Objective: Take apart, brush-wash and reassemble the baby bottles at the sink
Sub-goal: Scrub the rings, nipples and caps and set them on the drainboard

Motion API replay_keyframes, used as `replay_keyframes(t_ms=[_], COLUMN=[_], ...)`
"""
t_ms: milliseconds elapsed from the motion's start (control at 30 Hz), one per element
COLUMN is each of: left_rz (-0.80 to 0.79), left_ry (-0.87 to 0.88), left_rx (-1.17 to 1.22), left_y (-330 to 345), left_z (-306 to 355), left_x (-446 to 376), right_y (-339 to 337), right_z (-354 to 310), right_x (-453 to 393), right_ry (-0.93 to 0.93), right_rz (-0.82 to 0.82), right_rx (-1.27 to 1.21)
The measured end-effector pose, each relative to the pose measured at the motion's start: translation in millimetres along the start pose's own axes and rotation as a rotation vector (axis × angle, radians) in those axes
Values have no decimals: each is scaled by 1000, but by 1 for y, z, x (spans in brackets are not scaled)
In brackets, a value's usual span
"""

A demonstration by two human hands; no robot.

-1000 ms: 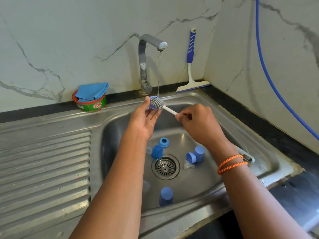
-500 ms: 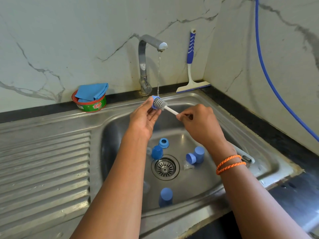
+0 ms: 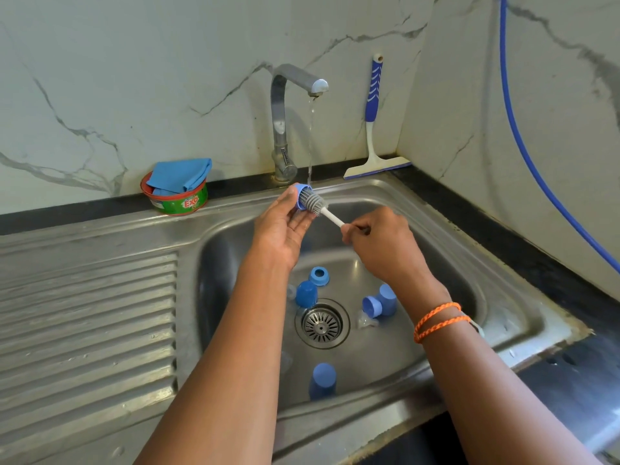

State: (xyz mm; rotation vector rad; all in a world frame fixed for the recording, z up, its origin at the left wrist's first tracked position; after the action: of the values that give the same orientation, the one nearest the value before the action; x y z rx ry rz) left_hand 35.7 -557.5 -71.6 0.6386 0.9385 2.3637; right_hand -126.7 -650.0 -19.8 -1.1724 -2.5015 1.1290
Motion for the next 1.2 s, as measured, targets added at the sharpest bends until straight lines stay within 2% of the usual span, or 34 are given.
replay_keyframes(t_ms=[100, 300, 467, 567, 800, 967, 1067, 1200], left_rz=[18, -8, -26, -13, 8, -11, -12, 25], left_ry=[16, 24, 33, 34, 50, 53, 35, -1], left_rx=[49, 33, 99, 68, 74, -18, 30, 118], left_y=[-3, 3, 1, 2, 1, 2, 5, 2], left_z=[2, 0, 2, 3, 1, 4, 1, -6], left_x=[-2, -3, -3, -4, -7, -5, -3, -3], right_y=[4, -2, 1, -8, -13, -16, -17, -16], right_z=[-2, -2, 1, -3, 0, -2, -2, -3], right_x=[1, 0, 2, 3, 5, 7, 9, 10], right_ry=[24, 24, 71, 17, 66, 71, 76, 60], right_rz=[-98, -6, -135, -63, -15, -50, -46, 76], right_rx=[-77, -137, -178, -196, -144, -180, -232, -222])
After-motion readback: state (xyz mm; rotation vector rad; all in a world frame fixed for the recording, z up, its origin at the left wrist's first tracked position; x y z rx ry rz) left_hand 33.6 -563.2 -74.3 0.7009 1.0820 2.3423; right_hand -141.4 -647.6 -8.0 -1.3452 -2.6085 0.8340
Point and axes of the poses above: each hand's wrist, its own x-axis away from the middle knuckle, its own y-axis out of the palm, z = x × y, the point moved 7 cm from there along -x, towards the middle knuckle
